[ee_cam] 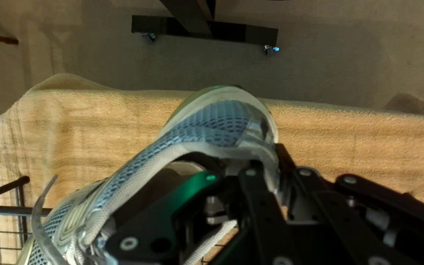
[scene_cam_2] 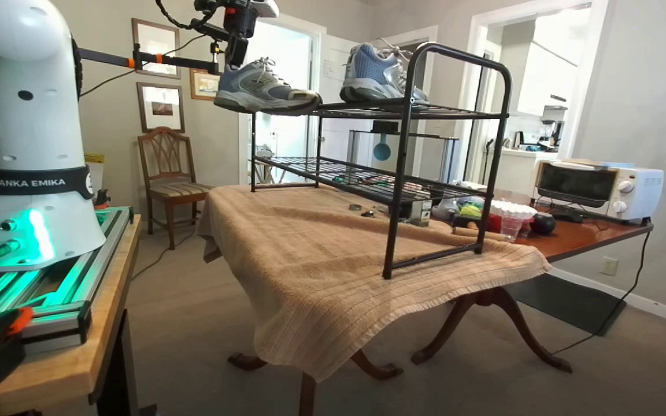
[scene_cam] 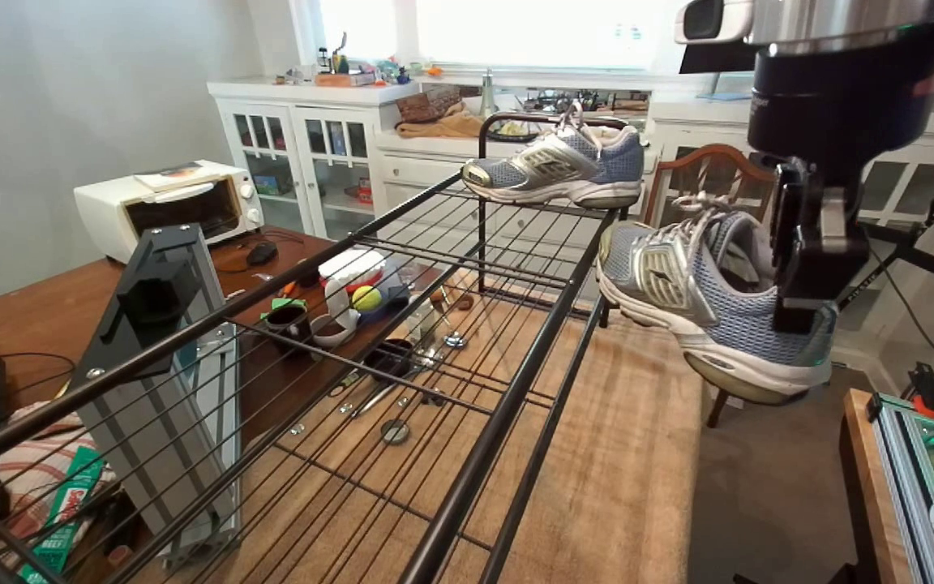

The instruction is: Place the left sneaker on the topmost shelf.

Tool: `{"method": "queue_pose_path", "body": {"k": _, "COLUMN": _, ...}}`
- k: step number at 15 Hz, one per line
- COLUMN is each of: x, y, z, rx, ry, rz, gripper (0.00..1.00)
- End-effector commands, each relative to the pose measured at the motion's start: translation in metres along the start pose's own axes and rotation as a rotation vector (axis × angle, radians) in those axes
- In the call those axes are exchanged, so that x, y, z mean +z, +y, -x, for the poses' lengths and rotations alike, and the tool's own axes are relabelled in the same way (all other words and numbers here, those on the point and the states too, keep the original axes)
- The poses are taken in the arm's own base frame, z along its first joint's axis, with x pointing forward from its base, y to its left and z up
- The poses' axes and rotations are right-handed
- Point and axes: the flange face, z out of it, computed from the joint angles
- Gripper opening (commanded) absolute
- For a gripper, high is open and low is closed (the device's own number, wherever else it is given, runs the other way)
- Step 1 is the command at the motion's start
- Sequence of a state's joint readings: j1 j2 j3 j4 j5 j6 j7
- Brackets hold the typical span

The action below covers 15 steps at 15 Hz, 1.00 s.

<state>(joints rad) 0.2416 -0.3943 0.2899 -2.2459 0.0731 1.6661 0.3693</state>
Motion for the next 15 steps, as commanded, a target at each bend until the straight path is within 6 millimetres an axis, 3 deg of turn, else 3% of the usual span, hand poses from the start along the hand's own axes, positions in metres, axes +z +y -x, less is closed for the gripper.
{"method": "queue_pose_path", "body": {"k": 1, "x": -0.020, "y": 0.006, "z": 0.015, "rx": -0.135, "ry": -0.009, "rz": 0.020, "gripper": 0.03}}
{"method": "queue_pose_path", "body": {"k": 7, "x": -0.040, "y": 0.033, "z": 0.029, "rx": -0.317, "ry": 0.008, "rz": 0.087, "gripper": 0.03}}
{"method": "queue_pose_path", "body": {"k": 15, "x": -0.059, "y": 0.097, "z": 0.015, "rx": -0.594, "ry": 0.063, "rz": 0.177, "gripper": 0.03}}
